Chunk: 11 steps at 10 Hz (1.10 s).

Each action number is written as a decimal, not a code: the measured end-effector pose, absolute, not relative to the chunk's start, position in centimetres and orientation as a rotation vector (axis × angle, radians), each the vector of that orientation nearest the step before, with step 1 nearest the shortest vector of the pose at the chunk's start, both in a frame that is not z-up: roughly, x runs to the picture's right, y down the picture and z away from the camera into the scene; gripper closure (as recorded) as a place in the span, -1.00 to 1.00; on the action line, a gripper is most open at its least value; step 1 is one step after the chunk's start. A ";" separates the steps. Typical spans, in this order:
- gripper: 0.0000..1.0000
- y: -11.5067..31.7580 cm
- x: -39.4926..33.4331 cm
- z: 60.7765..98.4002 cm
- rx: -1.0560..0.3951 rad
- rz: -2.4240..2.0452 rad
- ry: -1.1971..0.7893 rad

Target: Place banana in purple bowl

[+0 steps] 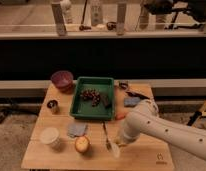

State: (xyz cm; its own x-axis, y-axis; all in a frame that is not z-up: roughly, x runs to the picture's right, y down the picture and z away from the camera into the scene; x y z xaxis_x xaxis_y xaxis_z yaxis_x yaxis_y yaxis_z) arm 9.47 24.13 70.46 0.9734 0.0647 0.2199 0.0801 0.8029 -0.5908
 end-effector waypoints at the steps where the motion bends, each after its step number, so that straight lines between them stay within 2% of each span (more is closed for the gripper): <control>1: 0.93 24.1 9.5 70.5 -0.641 0.002 -0.234; 11: 0.93 22.8 6.8 70.2 -0.622 0.045 -0.262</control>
